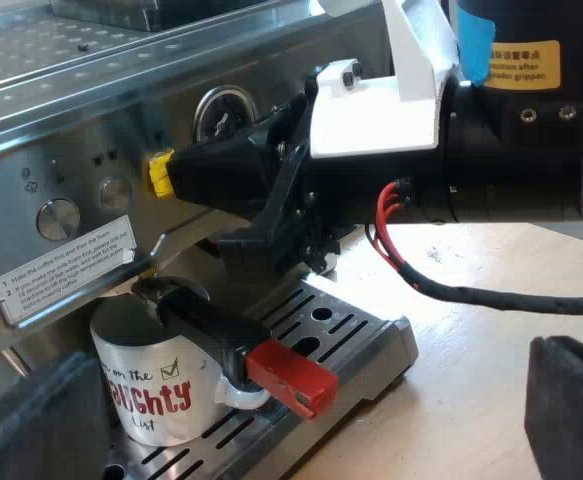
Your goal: Place mug into machine
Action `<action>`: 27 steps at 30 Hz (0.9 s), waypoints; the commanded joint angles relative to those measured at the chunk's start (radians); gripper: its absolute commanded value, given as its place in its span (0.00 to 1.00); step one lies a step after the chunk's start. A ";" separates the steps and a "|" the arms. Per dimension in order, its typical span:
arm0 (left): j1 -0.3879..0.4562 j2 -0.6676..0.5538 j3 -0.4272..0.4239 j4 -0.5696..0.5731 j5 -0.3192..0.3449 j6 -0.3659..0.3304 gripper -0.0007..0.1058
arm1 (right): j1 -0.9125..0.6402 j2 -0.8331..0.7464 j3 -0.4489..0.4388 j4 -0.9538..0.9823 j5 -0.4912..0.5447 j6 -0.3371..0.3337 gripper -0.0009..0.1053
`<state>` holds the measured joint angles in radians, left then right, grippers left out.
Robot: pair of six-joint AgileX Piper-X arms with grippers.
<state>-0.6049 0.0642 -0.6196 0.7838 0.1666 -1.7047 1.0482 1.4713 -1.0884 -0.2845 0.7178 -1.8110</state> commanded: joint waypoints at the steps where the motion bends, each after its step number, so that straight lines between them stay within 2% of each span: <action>1: -0.005 0.003 -0.008 -0.003 0.004 0.001 0.80 | -0.067 0.016 -0.010 -0.016 0.035 -0.002 0.01; 6: -0.005 0.003 -0.008 -0.003 0.004 0.001 0.80 | -0.030 -0.001 -0.010 0.023 0.035 -0.002 0.01; 13: -0.005 0.003 -0.008 -0.001 0.004 0.001 0.80 | 0.103 -0.096 -0.010 0.253 0.048 -0.002 0.03; 16: -0.005 0.003 -0.008 -0.001 0.004 0.001 0.80 | 0.149 -0.147 -0.010 0.370 0.048 0.028 0.21; 17: -0.005 0.003 -0.008 -0.001 0.004 0.001 0.80 | 0.157 -0.157 -0.010 0.392 0.048 0.042 0.25; 19: -0.005 0.003 -0.008 -0.001 0.004 0.001 0.80 | 0.174 -0.195 -0.010 0.472 0.046 0.089 0.46; 23: -0.005 0.003 -0.008 -0.010 0.004 -0.018 0.80 | 0.177 -0.234 -0.010 0.531 0.028 0.113 0.57; 25: -0.005 0.020 -0.008 -0.040 0.001 -0.077 0.80 | 0.177 -0.301 -0.010 0.601 -0.016 0.104 0.64; 27: -0.005 0.041 -0.009 -0.078 -0.006 -0.125 0.80 | 0.173 -0.337 -0.010 0.635 -0.045 0.084 0.64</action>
<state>-0.6049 0.0934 -0.6196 0.7312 0.1648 -1.7939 1.2264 1.1686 -1.0886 0.3318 0.6897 -1.7152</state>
